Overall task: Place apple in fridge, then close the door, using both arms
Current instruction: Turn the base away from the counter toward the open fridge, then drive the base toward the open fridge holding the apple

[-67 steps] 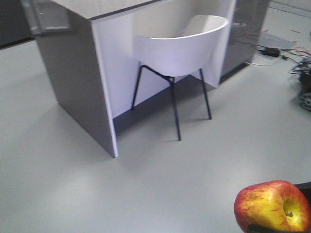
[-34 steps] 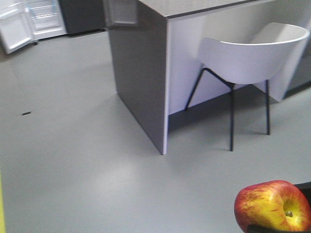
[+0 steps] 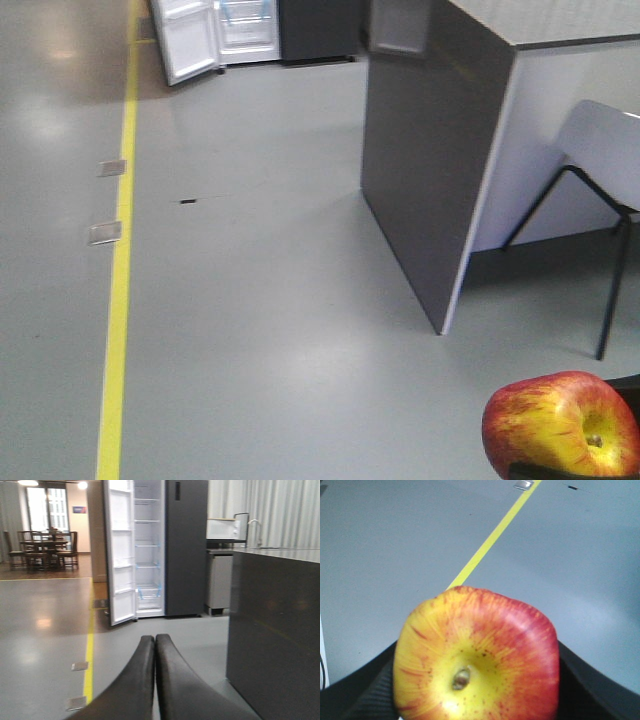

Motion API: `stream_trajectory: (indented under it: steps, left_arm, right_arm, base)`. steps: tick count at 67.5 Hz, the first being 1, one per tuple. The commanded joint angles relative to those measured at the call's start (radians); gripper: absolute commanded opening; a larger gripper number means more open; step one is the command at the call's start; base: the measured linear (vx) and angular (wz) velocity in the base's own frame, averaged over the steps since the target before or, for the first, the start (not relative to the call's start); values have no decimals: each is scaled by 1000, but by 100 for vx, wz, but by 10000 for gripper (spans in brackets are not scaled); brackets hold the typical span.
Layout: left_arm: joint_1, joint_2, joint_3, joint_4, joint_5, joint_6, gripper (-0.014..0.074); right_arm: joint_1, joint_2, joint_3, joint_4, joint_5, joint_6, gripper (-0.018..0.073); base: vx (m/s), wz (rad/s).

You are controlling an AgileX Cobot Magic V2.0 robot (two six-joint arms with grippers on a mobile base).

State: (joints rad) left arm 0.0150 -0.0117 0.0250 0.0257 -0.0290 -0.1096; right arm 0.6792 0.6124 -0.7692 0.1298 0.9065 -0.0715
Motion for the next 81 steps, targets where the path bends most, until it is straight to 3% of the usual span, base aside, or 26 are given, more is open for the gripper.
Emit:
stream_trajectory:
  steps: [1,81]
  left_arm:
    - [-4,-15,28,-7,-75,-8,-6]
    - [-4,-15,28,-7,-75,-8,-6]
  right_arm:
    - [-1,1,-27,7,-72,-3,344]
    - [-1,2,-27,6,-72,-3,344]
  base:
    - [2,42]
    - [6,23]
